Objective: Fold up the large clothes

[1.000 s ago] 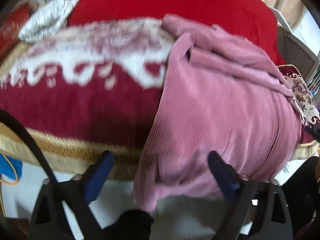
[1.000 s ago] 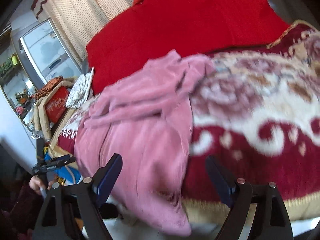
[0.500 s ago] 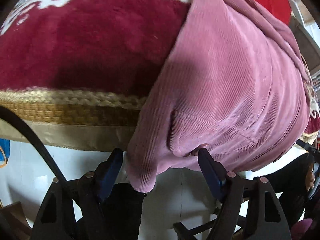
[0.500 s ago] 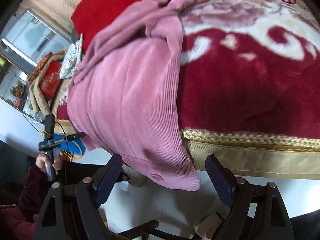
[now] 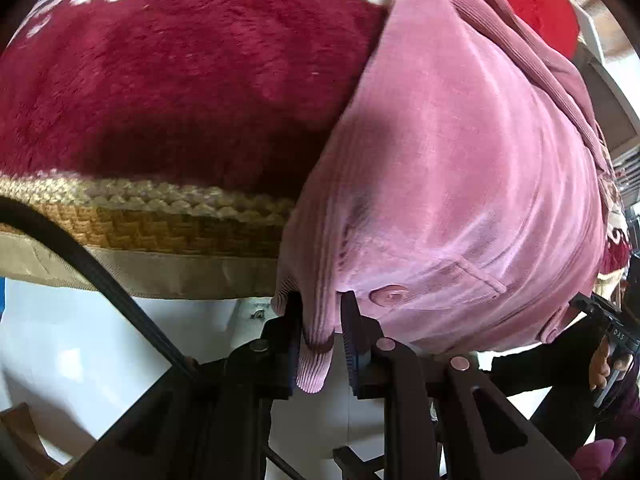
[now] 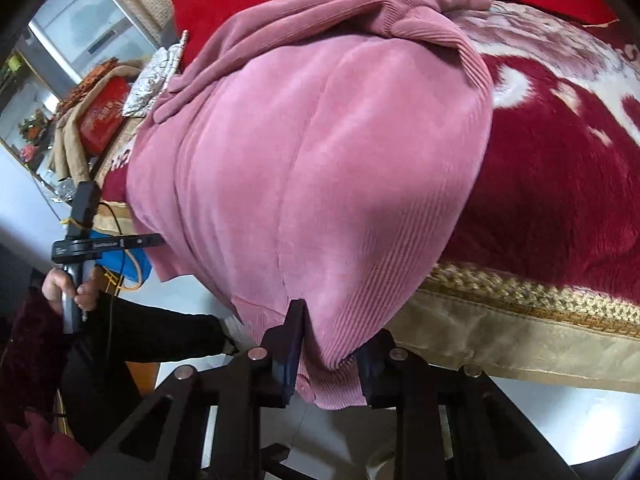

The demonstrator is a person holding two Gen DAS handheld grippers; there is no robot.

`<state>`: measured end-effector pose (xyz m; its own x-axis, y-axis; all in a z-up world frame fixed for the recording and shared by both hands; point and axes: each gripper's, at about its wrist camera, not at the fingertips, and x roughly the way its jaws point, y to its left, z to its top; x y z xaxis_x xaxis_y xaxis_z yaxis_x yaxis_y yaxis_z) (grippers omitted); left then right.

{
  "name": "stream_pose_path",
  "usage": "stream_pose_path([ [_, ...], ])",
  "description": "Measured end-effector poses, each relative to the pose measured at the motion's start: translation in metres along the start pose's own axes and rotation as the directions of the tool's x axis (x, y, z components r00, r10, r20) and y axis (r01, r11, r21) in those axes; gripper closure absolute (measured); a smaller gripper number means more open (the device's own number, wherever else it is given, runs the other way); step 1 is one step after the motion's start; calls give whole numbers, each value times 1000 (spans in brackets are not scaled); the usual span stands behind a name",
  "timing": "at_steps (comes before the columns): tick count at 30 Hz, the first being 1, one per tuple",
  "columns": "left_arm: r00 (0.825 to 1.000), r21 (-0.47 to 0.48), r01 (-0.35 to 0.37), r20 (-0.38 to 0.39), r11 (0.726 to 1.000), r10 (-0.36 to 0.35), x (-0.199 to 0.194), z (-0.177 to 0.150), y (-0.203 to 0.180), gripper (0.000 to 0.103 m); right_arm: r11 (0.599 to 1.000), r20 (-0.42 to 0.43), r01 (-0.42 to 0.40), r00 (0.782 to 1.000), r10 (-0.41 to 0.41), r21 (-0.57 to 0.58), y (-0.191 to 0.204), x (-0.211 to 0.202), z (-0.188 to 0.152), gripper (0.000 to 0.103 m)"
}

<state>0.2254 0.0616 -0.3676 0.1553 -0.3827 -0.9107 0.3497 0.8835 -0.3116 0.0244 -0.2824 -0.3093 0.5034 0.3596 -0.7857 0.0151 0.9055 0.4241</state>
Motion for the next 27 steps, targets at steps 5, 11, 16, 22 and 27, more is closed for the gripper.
stream_pose_path([
  [5,997,-15,-75,-8,997,75,0,1,7,52,997,-26,-5,1000,7,80,-16,7,2,72],
  [11,1000,17,9,28,1000,-9,-5,2,2,79,1000,2,-4,1000,4,-12,3,10,1,78],
  [16,997,3,59,43,998,-59,-12,-1,9,95,994,100,-89,990,96,-69,27,-22,3,88],
  [22,997,-6,60,52,998,-59,-23,3,19,92,987,115,-128,984,139,-99,40,-31,10,88],
  [27,1000,-48,-16,11,999,16,-9,5,11,46,994,32,-95,995,97,-47,36,-3,12,85],
])
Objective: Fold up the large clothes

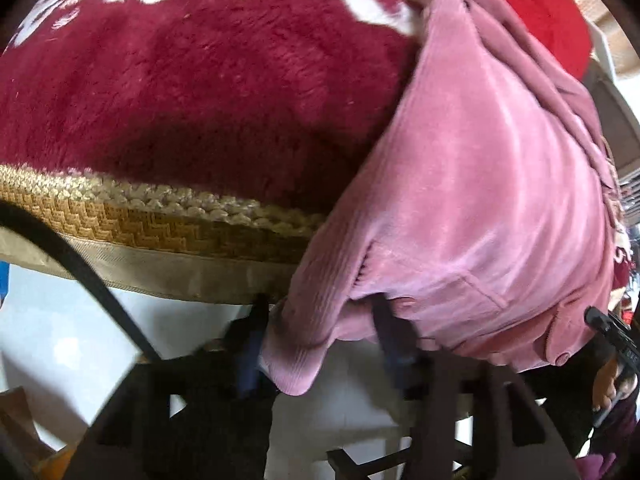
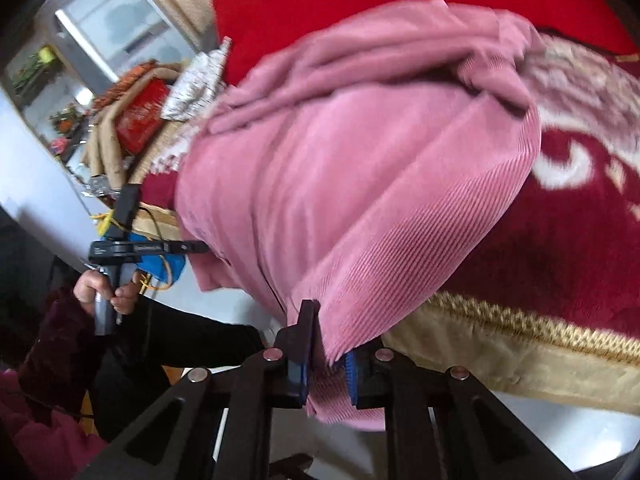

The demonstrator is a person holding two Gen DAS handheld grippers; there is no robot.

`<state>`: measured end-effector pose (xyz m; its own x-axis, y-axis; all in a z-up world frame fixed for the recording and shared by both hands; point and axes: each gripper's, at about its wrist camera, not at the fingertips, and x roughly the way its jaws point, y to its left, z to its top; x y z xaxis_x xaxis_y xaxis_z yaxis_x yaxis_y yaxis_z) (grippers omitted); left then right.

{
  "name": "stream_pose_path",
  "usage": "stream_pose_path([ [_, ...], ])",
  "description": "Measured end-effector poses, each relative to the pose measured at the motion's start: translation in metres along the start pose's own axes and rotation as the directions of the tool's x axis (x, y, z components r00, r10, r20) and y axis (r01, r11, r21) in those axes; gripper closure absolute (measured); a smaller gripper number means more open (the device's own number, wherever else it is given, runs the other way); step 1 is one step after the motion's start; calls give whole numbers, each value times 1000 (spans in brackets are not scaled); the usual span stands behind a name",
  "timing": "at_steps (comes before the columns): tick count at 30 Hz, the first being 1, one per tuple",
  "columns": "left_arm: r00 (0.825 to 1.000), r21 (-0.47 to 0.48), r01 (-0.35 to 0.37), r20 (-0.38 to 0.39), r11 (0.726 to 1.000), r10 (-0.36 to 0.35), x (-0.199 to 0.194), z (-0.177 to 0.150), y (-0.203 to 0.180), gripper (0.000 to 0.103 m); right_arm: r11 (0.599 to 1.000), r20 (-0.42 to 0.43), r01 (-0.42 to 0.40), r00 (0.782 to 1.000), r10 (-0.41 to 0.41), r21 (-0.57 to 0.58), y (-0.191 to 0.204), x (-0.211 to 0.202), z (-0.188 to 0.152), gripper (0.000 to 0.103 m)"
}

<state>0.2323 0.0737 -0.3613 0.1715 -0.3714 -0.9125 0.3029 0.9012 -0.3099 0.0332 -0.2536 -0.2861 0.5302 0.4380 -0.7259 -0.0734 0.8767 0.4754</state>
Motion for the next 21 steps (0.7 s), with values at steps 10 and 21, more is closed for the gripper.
stream_pose_path([
  [10,999,88,39,9,995,-40,15,1,-31,96,1000,-44,6,999,-5,25,-11,17,-4,81],
  [21,863,185,435,191,881,-467,-82,10,-38,98,986,187,-143,970,156,-80,26,-67,50,89],
])
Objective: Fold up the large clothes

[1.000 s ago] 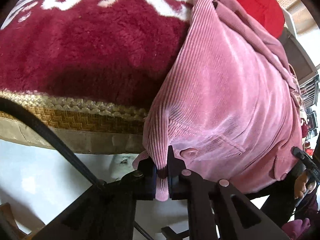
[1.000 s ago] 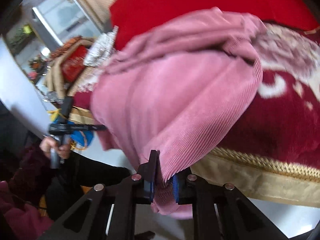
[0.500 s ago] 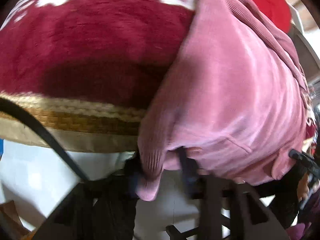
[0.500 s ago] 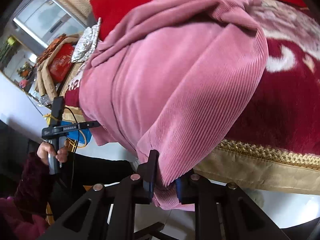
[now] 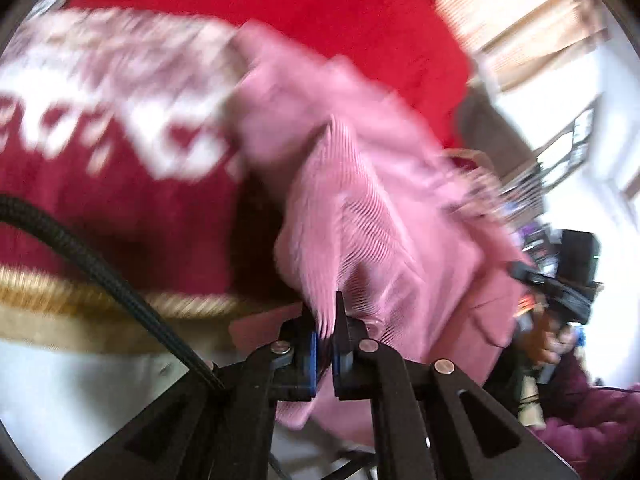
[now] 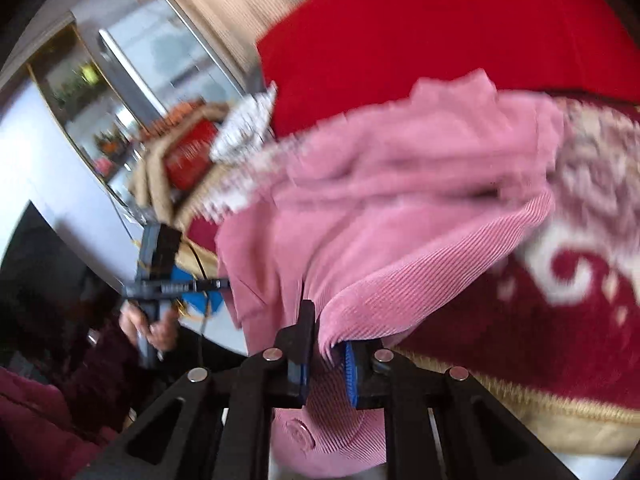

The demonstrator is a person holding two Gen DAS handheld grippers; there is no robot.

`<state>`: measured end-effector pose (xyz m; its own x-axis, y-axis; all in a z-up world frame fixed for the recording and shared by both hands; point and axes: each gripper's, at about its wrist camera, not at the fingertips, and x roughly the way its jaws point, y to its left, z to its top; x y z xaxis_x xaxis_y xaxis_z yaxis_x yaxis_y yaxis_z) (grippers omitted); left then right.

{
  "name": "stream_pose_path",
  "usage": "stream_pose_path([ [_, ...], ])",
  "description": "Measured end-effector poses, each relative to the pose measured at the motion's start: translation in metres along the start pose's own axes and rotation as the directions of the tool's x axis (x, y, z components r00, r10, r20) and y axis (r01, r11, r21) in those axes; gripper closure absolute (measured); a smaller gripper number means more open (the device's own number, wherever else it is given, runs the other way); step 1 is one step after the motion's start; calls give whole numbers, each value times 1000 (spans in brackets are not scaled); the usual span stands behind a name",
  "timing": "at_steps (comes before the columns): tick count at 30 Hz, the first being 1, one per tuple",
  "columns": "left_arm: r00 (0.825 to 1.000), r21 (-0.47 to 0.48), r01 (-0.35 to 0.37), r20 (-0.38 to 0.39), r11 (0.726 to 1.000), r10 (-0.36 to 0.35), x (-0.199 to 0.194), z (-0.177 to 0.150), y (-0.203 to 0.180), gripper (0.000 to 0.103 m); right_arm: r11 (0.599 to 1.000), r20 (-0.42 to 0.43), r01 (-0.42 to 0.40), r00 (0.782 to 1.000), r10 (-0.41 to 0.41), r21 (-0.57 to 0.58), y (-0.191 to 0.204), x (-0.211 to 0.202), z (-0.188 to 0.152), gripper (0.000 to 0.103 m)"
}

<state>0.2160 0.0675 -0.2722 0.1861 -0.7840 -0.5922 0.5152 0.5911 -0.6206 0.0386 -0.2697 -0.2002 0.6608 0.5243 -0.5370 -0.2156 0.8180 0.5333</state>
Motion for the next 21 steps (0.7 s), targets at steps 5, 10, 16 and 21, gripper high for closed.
stream_pose_path([
  [5,985,-9,131,116,991,-129,-26,50,-11,99,996,143,-66,988,57,56,-11,-21,54,89],
  [10,958,-15,165,240,986,-157,-43,107,-25,99,976,306,-90,952,25,198,-59,-25,113,89],
  [16,949,-115,60,314,992,-21,-12,137,-14,98,901,339,-3,927,-160,433,-159,4,158,85],
  [21,983,-223,-64,153,973,100,60,133,10,93,820,230,-59,969,-90,569,-200,40,142,85],
])
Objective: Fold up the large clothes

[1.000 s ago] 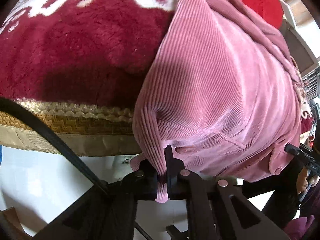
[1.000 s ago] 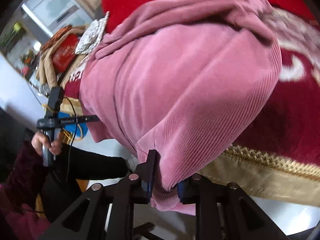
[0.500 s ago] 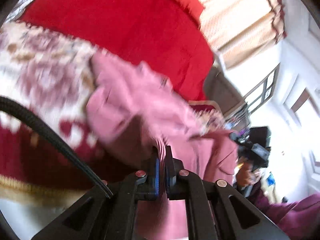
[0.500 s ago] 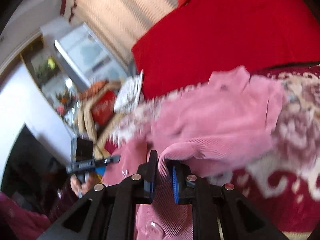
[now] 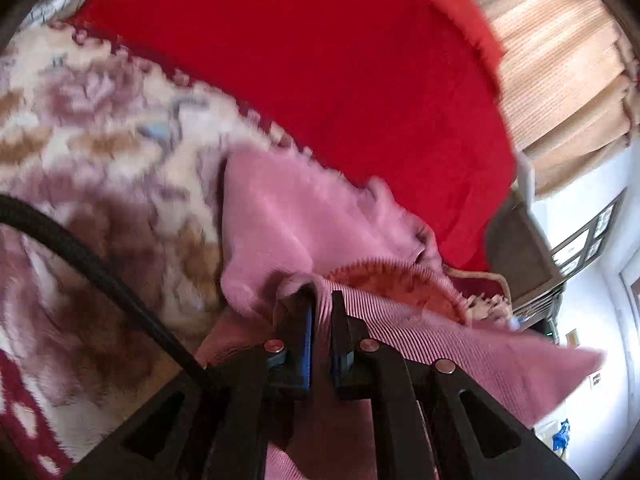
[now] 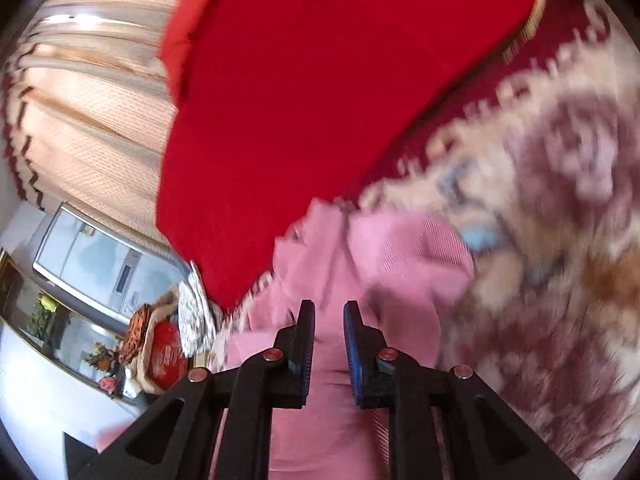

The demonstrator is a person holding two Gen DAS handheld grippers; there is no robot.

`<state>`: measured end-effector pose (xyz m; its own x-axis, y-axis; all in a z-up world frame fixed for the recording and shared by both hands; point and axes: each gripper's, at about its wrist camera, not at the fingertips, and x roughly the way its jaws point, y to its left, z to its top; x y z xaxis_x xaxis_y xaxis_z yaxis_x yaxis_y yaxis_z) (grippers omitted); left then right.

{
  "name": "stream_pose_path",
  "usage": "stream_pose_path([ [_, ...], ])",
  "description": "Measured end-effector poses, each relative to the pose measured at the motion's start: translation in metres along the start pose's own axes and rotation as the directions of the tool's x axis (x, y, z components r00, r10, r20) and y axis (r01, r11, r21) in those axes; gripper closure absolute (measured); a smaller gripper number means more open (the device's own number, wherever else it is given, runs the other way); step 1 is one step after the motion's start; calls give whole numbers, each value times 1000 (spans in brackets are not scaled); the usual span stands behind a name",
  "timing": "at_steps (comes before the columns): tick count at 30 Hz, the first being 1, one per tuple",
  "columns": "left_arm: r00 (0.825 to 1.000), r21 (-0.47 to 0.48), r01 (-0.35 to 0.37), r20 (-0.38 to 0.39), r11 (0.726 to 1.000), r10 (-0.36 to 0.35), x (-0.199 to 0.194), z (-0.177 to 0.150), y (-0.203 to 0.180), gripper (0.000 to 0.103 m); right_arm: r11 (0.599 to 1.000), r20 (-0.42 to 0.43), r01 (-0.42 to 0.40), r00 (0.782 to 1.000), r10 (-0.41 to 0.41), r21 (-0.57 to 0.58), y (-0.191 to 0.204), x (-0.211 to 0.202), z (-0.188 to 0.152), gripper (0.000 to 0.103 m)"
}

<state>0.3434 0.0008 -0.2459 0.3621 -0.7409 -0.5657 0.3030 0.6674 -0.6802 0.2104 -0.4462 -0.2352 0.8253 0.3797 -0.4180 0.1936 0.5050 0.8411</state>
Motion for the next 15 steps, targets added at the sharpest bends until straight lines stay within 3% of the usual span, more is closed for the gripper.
stream_pose_path([
  [1,1000,-2,15,0,1000,-15,-1,1,-2,91,1000,-29,-11,1000,11,-2,-1,4,-3,83],
  [2,1000,1,26,1,1000,-26,1,2,-4,80,1000,-52,-18,999,16,-24,5,4,-7,80],
  [3,999,4,42,4,999,-42,-2,2,-5,64,999,-64,-16,998,13,-50,10,4,-11,71],
  [5,998,5,56,8,998,-56,-10,1,-7,45,993,-74,-23,997,15,-112,21,-10,-19,35],
  [6,999,12,43,5,999,-44,-5,-3,-10,43,991,-68,-38,997,30,-125,23,-16,-26,13],
  [9,998,19,48,-31,999,-47,-9,-8,-7,43,983,-50,-47,998,38,-180,33,-38,-42,11],
  [13,989,-21,102,-101,995,-104,-13,-2,-4,39,978,-173,48,981,-84,-201,27,-30,-61,12],
  [15,983,-30,115,-143,993,-118,-19,-6,-2,35,978,-230,54,968,-102,-203,25,-24,-73,17],
])
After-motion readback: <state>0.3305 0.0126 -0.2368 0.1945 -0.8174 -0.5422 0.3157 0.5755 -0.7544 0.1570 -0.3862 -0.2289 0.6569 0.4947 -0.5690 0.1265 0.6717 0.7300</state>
